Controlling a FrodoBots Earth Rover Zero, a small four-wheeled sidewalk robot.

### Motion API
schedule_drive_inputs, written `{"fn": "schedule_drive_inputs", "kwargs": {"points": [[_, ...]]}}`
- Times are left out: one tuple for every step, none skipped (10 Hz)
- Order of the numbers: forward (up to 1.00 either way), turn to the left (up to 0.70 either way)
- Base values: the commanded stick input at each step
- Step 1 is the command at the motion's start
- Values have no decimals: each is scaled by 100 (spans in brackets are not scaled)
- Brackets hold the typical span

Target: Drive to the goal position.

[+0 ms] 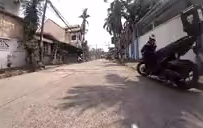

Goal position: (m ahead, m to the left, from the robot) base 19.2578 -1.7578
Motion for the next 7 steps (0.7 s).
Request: {"fn": "schedule_drive_inputs", "kwargs": {"points": [[100, 1], [100, 1], [100, 1], [100, 1], [100, 1], [100, 1], [100, 1]]}}
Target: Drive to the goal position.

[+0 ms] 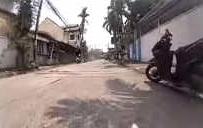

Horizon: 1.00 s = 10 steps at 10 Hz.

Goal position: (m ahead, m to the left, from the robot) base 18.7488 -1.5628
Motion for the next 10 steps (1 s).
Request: {"fn": "schedule_drive_inputs", "kwargs": {"points": [[100, 1], [100, 1], [100, 1], [100, 1], [100, 1], [100, 1], [100, 1], [100, 1], [100, 1], [100, 1]]}}
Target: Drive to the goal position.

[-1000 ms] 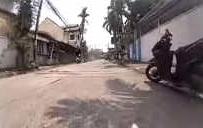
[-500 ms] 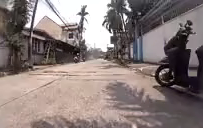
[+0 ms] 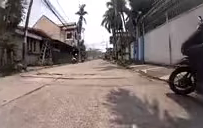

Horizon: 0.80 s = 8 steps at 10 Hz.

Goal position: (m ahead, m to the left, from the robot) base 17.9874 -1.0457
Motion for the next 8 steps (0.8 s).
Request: {"fn": "schedule_drive_inputs", "kwargs": {"points": [[100, 1], [100, 1], [100, 1], [100, 1], [100, 1], [100, 1], [100, 1], [100, 1]]}}
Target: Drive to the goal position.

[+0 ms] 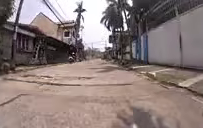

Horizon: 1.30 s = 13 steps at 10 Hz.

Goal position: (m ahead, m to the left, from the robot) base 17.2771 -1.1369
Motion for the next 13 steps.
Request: {"fn": "schedule_drive_inputs", "kwargs": {"points": [[100, 1], [100, 1], [100, 1], [100, 1], [100, 1], [100, 1], [100, 1], [100, 1], [100, 1], [100, 1], [100, 1], [100, 1], [100, 1]]}}
